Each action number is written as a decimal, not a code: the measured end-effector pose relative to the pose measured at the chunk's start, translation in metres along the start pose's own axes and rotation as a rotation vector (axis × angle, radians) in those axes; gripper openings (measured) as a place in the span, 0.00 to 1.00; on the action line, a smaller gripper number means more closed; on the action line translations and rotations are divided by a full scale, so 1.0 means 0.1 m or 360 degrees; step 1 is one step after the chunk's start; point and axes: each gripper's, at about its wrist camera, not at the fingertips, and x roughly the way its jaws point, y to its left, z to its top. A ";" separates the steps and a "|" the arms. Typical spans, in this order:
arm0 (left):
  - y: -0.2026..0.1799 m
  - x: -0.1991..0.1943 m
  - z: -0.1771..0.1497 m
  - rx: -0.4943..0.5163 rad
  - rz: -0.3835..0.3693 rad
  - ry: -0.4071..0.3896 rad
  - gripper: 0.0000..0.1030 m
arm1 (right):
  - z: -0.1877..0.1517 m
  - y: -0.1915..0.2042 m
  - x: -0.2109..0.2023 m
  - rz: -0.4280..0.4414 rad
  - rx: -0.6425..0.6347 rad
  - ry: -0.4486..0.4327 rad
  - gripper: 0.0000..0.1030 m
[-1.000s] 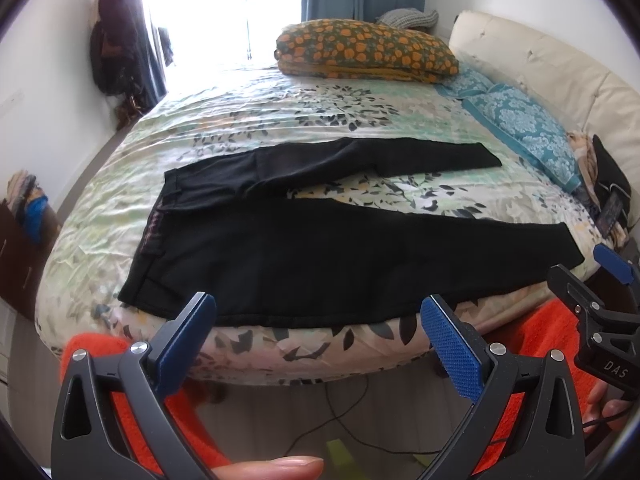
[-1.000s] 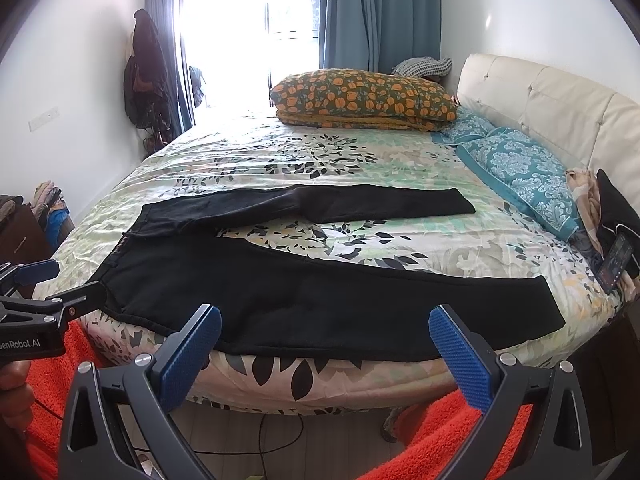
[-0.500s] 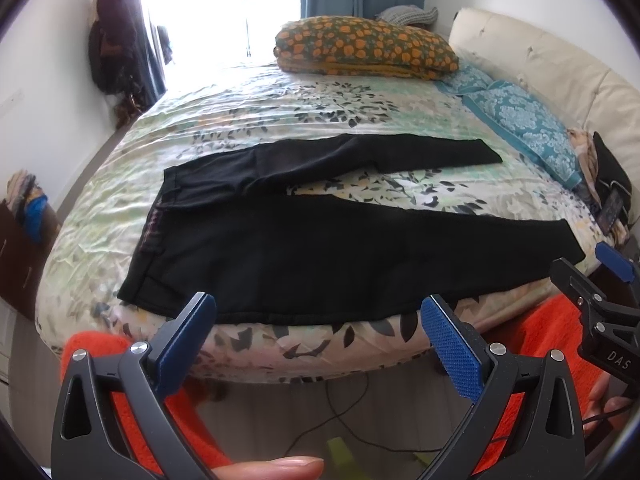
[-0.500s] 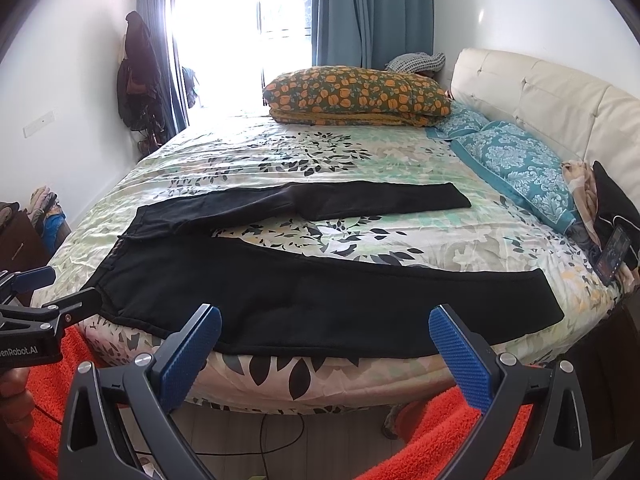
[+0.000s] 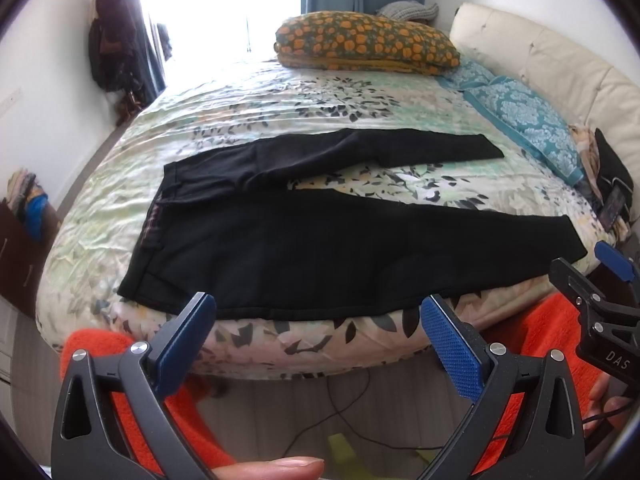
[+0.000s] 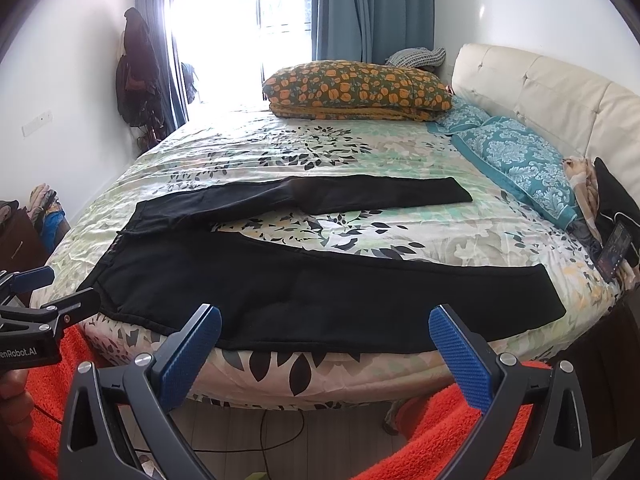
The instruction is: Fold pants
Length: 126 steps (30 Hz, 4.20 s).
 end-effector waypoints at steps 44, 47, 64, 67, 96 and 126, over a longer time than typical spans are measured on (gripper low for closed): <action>-0.03 0.08 -0.03 0.0017 -0.0002 0.0051 0.99 | -0.04 0.07 0.12 0.0041 0.0002 0.0069 1.00; -0.03 0.08 -0.03 0.0018 -0.0003 0.0054 0.99 | -0.05 0.08 0.13 0.0043 0.0002 0.0075 1.00; -0.03 0.08 -0.03 0.0017 -0.0002 0.0054 0.99 | -0.07 0.08 0.15 0.0050 0.0004 0.0087 1.00; -0.03 0.08 -0.04 0.0016 -0.0003 0.0055 0.99 | -0.07 0.08 0.15 0.0049 0.0004 0.0087 1.00; 0.04 0.21 -0.12 -0.0031 0.0030 0.0157 0.99 | -0.12 -0.07 0.22 -0.0146 0.0050 0.0135 1.00; 0.18 0.74 -0.13 -0.0076 0.0128 0.0379 0.99 | -0.18 -0.33 0.64 -0.0397 0.0087 0.0360 1.00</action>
